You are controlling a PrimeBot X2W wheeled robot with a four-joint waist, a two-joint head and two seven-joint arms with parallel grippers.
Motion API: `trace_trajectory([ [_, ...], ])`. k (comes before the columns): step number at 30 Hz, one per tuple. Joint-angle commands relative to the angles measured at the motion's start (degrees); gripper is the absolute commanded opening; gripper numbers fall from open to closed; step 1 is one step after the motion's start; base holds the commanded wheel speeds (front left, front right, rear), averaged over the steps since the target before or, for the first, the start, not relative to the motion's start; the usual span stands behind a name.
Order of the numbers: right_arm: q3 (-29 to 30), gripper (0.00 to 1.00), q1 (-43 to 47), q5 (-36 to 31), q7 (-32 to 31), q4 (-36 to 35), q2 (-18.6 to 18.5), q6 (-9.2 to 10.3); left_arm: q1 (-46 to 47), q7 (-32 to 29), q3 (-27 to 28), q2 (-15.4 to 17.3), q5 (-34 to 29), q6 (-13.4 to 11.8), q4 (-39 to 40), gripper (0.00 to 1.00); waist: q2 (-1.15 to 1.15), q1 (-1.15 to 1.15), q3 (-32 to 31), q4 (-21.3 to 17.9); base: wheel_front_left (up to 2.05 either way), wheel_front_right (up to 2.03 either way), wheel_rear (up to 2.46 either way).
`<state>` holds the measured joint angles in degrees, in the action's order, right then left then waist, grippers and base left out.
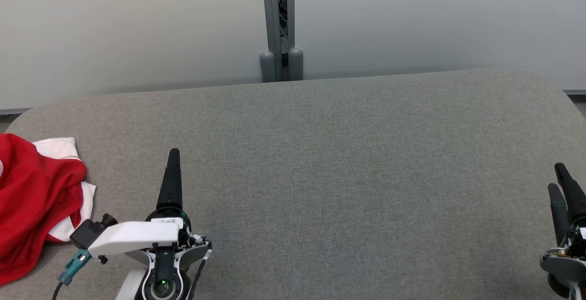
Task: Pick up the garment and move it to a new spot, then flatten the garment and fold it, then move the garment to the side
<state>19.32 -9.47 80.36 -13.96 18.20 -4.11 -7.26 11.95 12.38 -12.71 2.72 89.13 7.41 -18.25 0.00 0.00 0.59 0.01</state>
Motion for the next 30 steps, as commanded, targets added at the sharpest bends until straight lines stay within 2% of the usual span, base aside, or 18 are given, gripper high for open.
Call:
trace_trajectory([
  [1, -0.81, 1.0, -1.88, -1.87, 0.86, -1.74, -1.32, -0.19, 2.04, 0.17, 0.61, 0.08, -1.61, 0.03, 1.6, 1.0, 0.0, 0.0, 0.03, 0.0, 0.0, 0.0, 0.0],
  [18, -8.47, 1.0, -2.21, -24.57, 7.62, -8.74, -3.23, -0.23, 2.05, 0.78, 1.17, 1.57, -29.06, -0.03, 7.23, 1.0, 0.0, 0.0, 0.37, 0.13, 0.0, 0.0, 0.0],
  [30, -13.0, 1.0, -1.03, -38.99, 11.75, -9.83, -3.68, -0.25, 1.21, 1.18, 0.69, 3.45, -45.84, -3.08, 7.02, 1.0, 0.0, 0.0, 0.22, 0.1, 0.0, 0.0, 0.0],
])
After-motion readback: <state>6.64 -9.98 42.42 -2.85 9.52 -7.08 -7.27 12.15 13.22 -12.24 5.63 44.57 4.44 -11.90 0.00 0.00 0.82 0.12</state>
